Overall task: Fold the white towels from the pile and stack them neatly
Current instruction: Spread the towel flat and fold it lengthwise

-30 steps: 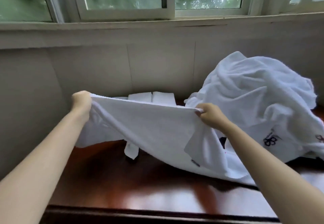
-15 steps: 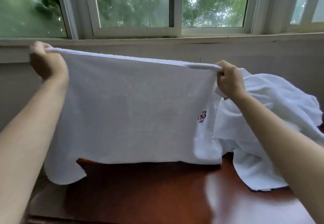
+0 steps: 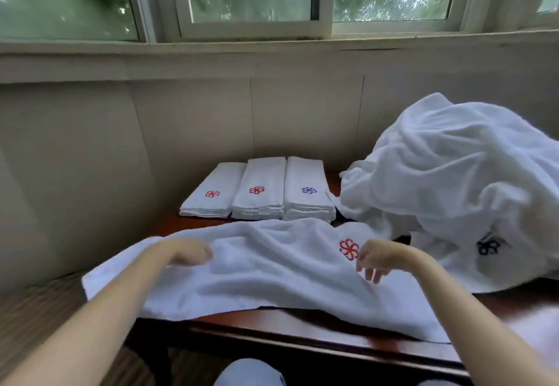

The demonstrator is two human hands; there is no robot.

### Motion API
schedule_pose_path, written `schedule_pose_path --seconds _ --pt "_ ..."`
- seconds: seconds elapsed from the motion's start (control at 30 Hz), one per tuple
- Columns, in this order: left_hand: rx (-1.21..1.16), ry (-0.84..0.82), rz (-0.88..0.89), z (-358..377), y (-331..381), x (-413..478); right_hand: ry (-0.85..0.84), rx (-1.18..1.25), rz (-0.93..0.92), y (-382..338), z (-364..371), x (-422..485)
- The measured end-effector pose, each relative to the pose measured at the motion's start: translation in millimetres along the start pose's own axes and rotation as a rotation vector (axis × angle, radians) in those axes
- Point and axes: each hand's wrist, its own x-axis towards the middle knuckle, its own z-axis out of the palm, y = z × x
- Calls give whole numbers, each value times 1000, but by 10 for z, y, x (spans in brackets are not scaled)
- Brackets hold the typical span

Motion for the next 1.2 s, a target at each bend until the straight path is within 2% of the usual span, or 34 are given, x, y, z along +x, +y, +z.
schedule_pose_path --seconds 0.07,0.1,0.2,0.33,0.57,0.7,0.8,0.87,1.0,1.07,1.13,1.2 --pt "59 165 36 288 132 243 307 -31 -79 -19 175 206" --pt "54 247 8 406 189 330 391 -55 -111 -21 262 295" --pt "27 427 -33 569 302 473 445 -189 -106 -49 449 475" --pt "-39 490 -22 586 279 593 545 -265 -69 -71 539 573" --pt "-132 457 -29 483 367 603 372 -331 80 -246 226 534" --pt "-156 474 25 525 501 551 150 -36 233 -139 3 428" --pt "-146 526 66 647 574 527 126 203 330 26 -16 322" --pt "-92 559 99 736 597 522 211 261 312 96 21 274" --pt "-91 608 198 815 538 484 557 2 219 97 188 225" --pt "10 685 201 854 516 453 676 -96 145 -6 307 217" --pt "89 859 253 888 556 357 829 -166 -33 -190 448 185" --pt "87 1070 458 909 627 184 966 -259 -296 -375 610 91"
